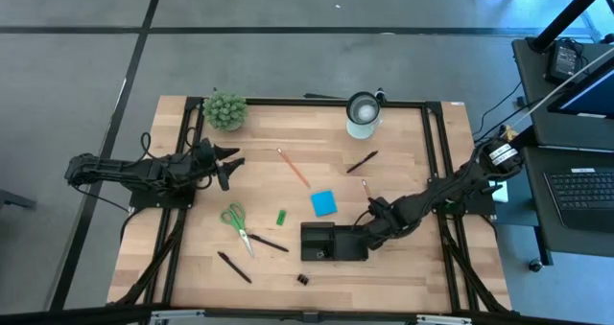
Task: Pick and place office supplies into organizer
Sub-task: Put the right pencil into the top left slot of the desk organizer
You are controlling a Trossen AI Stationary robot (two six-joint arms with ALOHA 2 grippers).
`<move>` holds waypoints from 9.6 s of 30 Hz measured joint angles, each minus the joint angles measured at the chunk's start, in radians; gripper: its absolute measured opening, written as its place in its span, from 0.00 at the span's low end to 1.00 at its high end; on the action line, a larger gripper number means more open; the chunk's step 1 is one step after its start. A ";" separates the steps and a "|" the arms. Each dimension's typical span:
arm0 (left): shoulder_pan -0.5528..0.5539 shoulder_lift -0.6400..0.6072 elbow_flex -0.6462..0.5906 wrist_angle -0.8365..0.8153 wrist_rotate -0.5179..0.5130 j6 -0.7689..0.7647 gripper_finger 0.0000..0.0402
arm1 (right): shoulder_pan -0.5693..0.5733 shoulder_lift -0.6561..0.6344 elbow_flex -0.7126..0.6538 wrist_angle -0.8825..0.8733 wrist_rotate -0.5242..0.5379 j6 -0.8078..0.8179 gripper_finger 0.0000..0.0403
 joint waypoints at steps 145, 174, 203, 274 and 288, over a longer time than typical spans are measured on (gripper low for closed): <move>0.136 1.845 1.139 0.102 0.547 0.883 0.13 | -0.332 0.022 -0.005 0.079 0.044 -0.779 0.00; 0.136 1.845 1.140 0.088 0.478 0.879 0.05 | -0.310 -0.044 0.098 -0.006 0.274 -0.835 0.30; -0.131 1.353 1.140 -0.399 -0.077 1.120 0.05 | -0.304 -0.293 0.143 -0.367 0.520 -0.570 0.31; -0.537 1.558 1.139 -0.343 -0.367 1.683 0.05 | -0.301 -0.293 0.145 -0.264 0.529 -0.495 0.31; -0.510 1.575 1.139 -0.336 -0.325 1.684 0.05 | -0.301 -0.293 0.145 -0.236 0.529 -0.497 0.31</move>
